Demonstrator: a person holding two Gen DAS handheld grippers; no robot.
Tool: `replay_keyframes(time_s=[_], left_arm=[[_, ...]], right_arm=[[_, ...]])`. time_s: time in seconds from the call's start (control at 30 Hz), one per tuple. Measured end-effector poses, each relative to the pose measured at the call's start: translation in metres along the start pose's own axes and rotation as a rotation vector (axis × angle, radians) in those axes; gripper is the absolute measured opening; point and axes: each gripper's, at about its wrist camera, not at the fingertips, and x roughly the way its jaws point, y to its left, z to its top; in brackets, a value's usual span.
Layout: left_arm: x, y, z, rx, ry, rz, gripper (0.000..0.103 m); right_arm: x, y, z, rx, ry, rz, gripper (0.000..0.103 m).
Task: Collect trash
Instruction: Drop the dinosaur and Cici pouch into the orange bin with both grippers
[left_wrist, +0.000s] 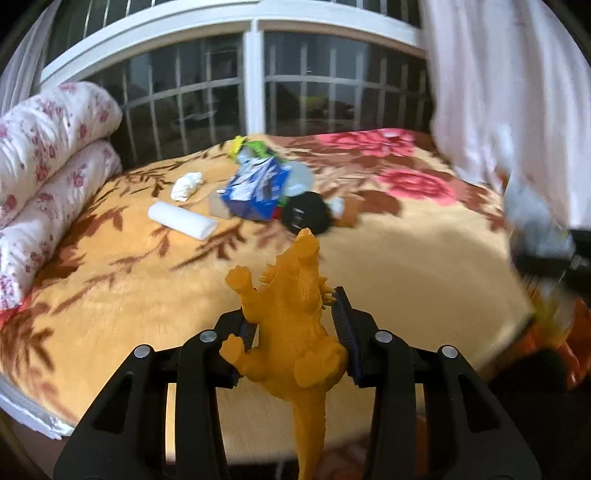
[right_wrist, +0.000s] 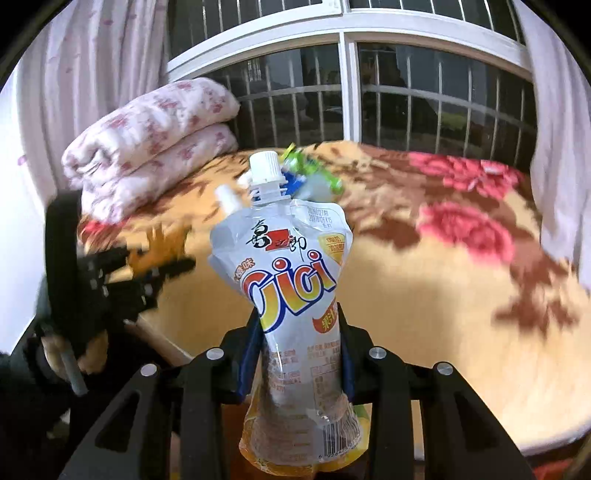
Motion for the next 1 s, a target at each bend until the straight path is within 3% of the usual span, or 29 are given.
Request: replay_keyframes(time_s=[0.1, 0.2, 0.33, 0.5, 0.7, 0.93, 1.0], left_arm=[[-0.025, -0.017, -0.024, 0.041, 0.02, -0.035, 0.04], [-0.035, -0.033, -0.055, 0.079, 0.08, -0.055, 0.04], [-0.018, -0.05, -0.105, 0.107, 0.217, -0.071, 0.04], [0.02, -0.061, -0.144, 0.122, 0.358, -0.071, 0.04], [0.055, -0.057, -0.164, 0.109, 0.485, -0.075, 0.04], [0.076, -0.064, -0.175, 0.131, 0.564, -0.07, 0.04], [0.081, -0.067, -0.178, 0.136, 0.595, -0.075, 0.043]], right_arm=[[-0.007, 0.021, -0.045, -0.026, 0.048, 0.014, 0.036], [0.007, 0.034, -0.091, -0.006, 0.159, 0.043, 0.036], [0.038, 0.037, -0.131, 0.032, 0.277, 0.044, 0.036], [0.082, 0.037, -0.16, 0.097, 0.381, 0.033, 0.037], [0.124, 0.043, -0.188, 0.119, 0.53, 0.017, 0.037], [0.139, 0.043, -0.194, 0.139, 0.587, 0.029, 0.037], [0.143, 0.045, -0.194, 0.132, 0.605, 0.026, 0.041]])
